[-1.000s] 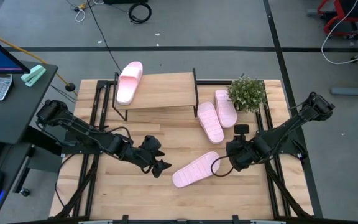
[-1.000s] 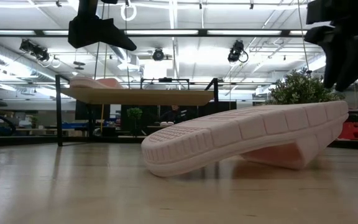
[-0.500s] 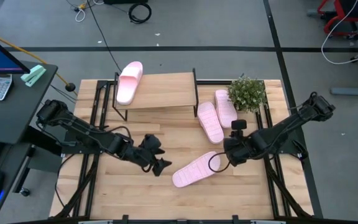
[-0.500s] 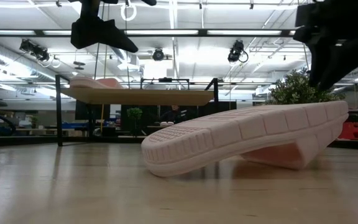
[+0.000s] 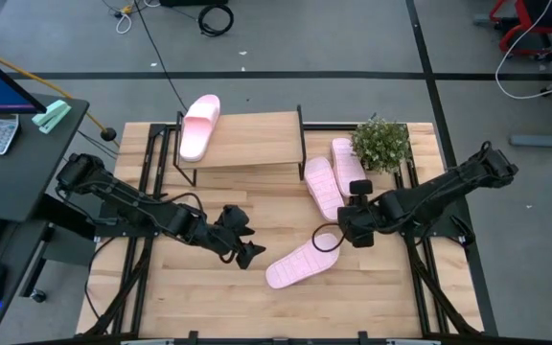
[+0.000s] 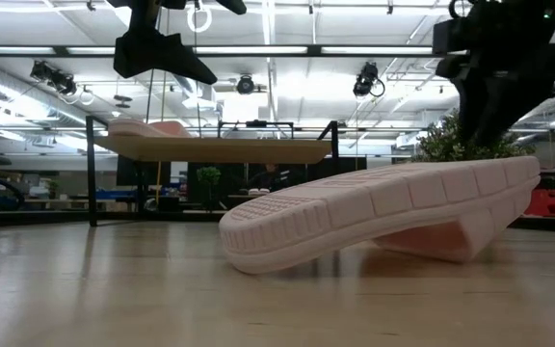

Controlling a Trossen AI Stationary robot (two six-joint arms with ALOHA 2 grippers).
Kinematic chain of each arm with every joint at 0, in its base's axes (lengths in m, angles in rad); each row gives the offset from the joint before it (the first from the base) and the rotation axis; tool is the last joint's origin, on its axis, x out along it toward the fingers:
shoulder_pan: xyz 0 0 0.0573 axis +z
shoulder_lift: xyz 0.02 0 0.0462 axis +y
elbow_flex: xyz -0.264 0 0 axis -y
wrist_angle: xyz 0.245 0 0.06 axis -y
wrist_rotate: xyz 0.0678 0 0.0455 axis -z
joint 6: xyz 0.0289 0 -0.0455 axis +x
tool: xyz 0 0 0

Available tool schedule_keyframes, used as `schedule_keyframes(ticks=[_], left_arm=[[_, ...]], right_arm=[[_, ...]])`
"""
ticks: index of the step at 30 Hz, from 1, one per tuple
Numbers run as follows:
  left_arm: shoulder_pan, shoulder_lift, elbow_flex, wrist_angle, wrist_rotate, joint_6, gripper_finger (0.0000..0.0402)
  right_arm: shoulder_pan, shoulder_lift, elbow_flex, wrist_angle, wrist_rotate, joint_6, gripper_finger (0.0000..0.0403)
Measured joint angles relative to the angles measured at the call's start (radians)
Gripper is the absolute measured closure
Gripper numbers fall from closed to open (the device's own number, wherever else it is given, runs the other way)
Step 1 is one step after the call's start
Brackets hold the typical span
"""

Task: Pick and place slides into the shelf
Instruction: Put the pink slides on the shelf

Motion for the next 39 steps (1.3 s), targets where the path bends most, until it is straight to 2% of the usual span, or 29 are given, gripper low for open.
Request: schedule_keyframes(ticks=[5,9,12,19,23,28,36,39], left_arm=[[0.0,0.0,0.0,0.0,0.0,0.0,0.0047],[0.0,0.0,0.0,-0.002,0.0,0.0,0.0047],[0.0,0.0,0.0,-0.008,0.0,0.0,0.0047],[0.0,0.0,0.0,-0.008,0.0,0.0,0.0047],[0.0,0.0,0.0,-0.009,-0.001,0.0,0.0047],[0.0,0.0,0.0,-0.01,-0.001,0.0,0.0047],[0.0,0.0,0.0,-0.012,0.0,-0.001,0.0047],[0.0,0.0,0.0,-0.015,0.0,-0.001,0.0047]], right_arm=[[-0.01,0.013,0.0,0.051,-0.091,-0.114,0.0171],[-0.01,0.064,0.0,0.051,-0.071,-0.16,0.0136],[-0.01,0.115,0.0,0.07,-0.026,-0.167,0.0125],[-0.007,0.232,0.0,0.103,0.017,-0.175,0.0131],[-0.006,0.275,0.0,0.104,0.093,-0.177,0.0136],[-0.008,0.289,0.0,0.144,0.181,-0.145,0.0144],[-0.027,0.289,0.0,0.192,0.22,-0.135,0.0158],[-0.037,0.29,0.0,0.189,0.22,-0.114,0.0177]])
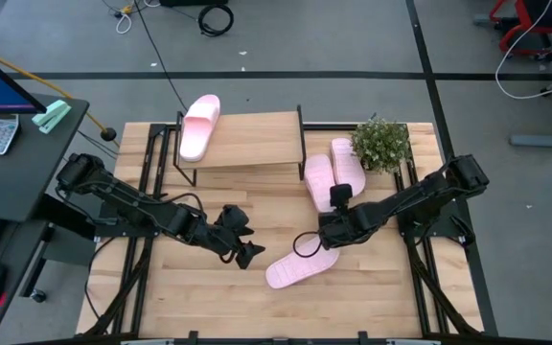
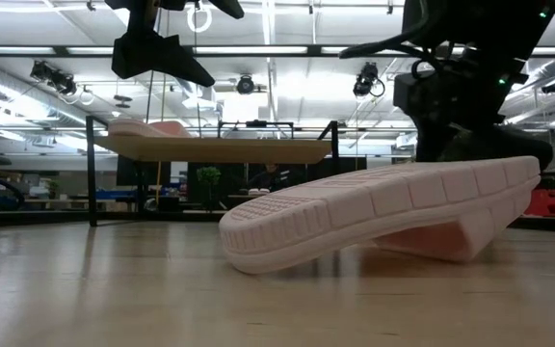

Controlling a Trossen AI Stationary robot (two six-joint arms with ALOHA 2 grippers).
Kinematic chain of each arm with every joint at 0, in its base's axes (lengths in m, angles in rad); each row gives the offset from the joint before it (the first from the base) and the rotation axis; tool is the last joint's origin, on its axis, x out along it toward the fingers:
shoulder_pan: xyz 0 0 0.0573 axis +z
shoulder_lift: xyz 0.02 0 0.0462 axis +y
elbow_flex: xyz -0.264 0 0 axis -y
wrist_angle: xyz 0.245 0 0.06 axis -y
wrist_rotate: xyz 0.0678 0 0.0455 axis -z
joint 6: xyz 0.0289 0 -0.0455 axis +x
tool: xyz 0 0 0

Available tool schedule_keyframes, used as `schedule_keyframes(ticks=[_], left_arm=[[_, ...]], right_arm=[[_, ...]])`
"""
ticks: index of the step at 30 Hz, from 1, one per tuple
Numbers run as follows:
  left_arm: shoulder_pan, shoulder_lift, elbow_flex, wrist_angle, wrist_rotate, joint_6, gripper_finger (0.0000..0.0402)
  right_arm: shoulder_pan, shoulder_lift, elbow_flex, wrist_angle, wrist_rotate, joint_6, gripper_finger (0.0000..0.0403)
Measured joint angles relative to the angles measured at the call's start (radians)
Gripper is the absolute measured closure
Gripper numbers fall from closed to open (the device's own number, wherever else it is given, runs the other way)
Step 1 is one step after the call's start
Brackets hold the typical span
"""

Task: Pick and place slides into the shelf
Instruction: Put the pink slides on the shelf

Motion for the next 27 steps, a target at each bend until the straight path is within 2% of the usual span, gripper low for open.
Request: schedule_keyframes(ticks=[11,16,22,27], left_arm=[[0.0,0.0,0.0,0.0,0.0,-0.001,0.0047],[0.0,0.0,0.0,0.0,0.0,-0.002,0.0047],[0.0,0.0,0.0,-0.002,0.0,0.0,0.0047],[0.0,0.0,0.0,-0.008,0.0,0.0,0.0047]], right_arm=[[0.001,-0.004,0.0,-0.012,-0.057,0.03,0.0341],[0.017,-0.048,0.0,-0.085,-0.084,0.107,0.0346],[0.062,-0.14,0.035,-0.211,-0.165,0.255,0.0355],[0.109,-0.222,0.096,-0.275,-0.183,0.455,0.0364]])
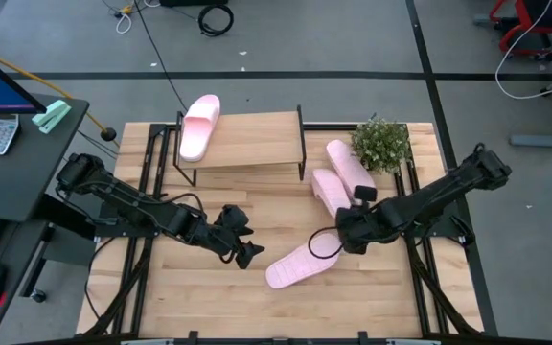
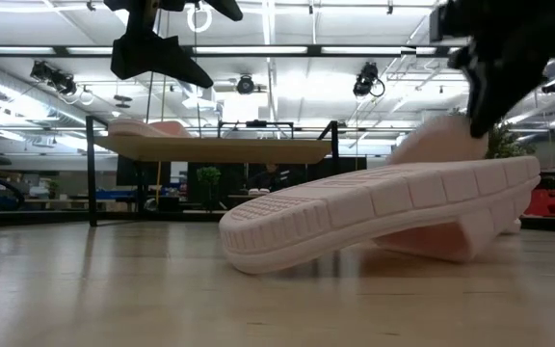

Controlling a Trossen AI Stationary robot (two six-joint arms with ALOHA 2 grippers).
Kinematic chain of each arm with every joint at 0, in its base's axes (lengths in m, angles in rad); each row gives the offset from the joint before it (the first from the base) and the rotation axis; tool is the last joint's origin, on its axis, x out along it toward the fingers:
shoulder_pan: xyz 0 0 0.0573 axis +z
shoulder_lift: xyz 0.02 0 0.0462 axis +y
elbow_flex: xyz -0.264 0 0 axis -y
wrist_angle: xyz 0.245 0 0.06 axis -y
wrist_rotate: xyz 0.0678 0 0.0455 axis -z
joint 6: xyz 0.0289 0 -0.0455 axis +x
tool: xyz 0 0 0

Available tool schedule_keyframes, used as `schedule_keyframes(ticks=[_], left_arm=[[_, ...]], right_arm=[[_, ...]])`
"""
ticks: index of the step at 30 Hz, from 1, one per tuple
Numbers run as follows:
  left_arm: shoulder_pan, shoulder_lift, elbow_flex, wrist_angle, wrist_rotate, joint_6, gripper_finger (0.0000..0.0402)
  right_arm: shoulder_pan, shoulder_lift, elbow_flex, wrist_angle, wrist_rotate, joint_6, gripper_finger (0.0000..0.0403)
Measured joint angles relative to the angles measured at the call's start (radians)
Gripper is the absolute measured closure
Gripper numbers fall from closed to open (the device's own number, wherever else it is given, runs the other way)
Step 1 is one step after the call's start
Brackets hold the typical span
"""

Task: Pick and place slides into the shelf
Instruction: Put the pink slides on the shelf

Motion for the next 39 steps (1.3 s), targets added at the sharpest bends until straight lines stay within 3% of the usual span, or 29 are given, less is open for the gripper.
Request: schedule_keyframes(ticks=[7,16,24,30,39], left_arm=[[0.0,0.0,0.0,-0.001,0.0,0.0,0.0047],[0.0,0.0,0.0,-0.003,0.0,0.016,0.0047],[0.0,0.0,0.0,-0.003,0.0,0.019,0.0047],[0.0,0.0,0.0,-0.005,0.0,0.027,0.0047],[0.0,0.0,0.0,-0.009,0.0,0.027,0.0047]], right_arm=[[0.061,-0.068,0.075,-0.015,-0.005,0.335,0.0376],[0.111,-0.074,0.168,-0.009,0.009,0.561,0.0381],[0.111,-0.075,0.257,-0.011,0.027,0.579,0.0382],[0.115,-0.067,0.219,-0.011,-0.096,0.587,0.0383],[0.14,-0.017,0.218,-0.004,-0.107,0.585,0.0363]])
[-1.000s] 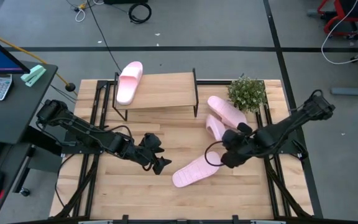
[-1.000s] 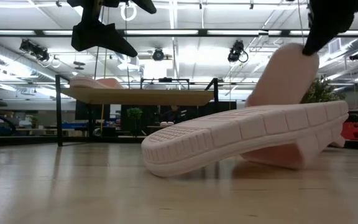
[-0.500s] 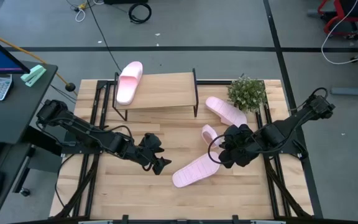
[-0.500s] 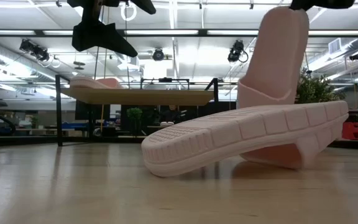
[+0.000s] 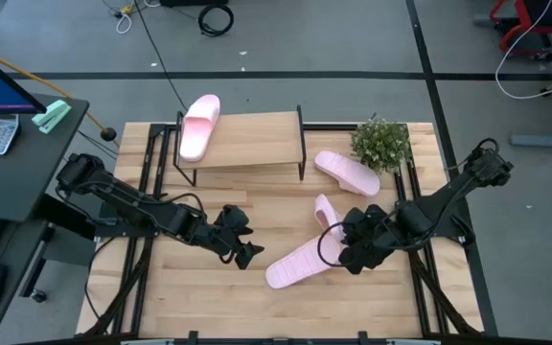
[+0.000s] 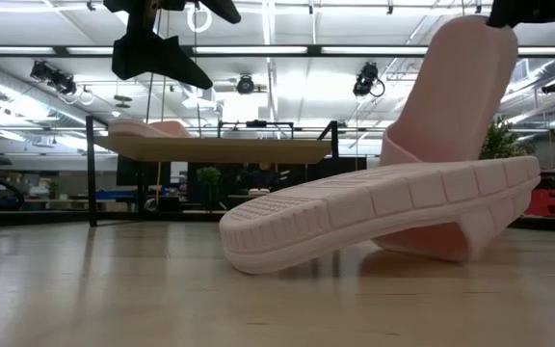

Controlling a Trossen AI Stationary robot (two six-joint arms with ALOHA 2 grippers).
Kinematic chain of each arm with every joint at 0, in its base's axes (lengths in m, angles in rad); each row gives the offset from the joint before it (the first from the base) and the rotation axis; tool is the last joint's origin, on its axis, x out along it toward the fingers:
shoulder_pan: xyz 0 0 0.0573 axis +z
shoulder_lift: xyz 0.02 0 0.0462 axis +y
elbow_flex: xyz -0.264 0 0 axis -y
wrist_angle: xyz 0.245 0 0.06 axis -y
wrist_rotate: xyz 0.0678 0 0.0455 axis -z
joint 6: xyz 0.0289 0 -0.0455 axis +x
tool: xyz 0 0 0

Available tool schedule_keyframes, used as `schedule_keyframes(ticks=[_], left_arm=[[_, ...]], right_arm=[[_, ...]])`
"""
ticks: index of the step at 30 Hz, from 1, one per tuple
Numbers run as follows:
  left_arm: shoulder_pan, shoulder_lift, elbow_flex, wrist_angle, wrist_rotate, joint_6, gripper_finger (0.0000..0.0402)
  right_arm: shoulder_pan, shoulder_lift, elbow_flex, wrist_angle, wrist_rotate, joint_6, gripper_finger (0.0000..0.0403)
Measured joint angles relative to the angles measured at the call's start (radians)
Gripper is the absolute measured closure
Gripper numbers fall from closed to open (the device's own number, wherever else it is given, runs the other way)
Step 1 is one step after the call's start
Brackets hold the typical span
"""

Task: Pick and place slides into the shelf
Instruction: Put the pink slides on the shelf

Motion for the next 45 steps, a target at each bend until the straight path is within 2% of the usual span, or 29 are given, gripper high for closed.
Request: schedule_keyframes(ticks=[4,13,19,26,36,42,45], left_arm=[[0.0,0.0,0.0,-0.001,0.0,0.001,0.0047],[0.0,0.0,0.0,-0.001,0.0,0.014,0.0047],[0.0,0.0,0.0,-0.001,0.0,0.015,0.0047],[0.0,0.0,0.0,-0.001,0.0,0.015,0.0047],[0.0,0.0,0.0,-0.001,0.0,0.016,0.0047],[-0.002,0.0,0.0,-0.001,0.001,0.02,0.0047],[-0.002,0.0,0.0,-0.001,0.004,0.024,0.0047]], right_arm=[[0.009,0.031,0.0,0.006,-0.002,-0.007,0.0333],[0.027,0.162,-0.008,0.002,0.016,0.002,0.0231],[0.053,0.273,-0.005,0.018,0.011,-0.02,0.0192],[0.079,0.33,-0.005,0.021,0.012,0.016,0.018],[0.167,0.33,-0.004,0.042,0.029,-0.444,0.018],[0.158,0.323,-0.004,0.059,0.031,-0.616,0.018],[0.15,0.323,-0.003,0.055,-0.028,-0.579,0.0184]])
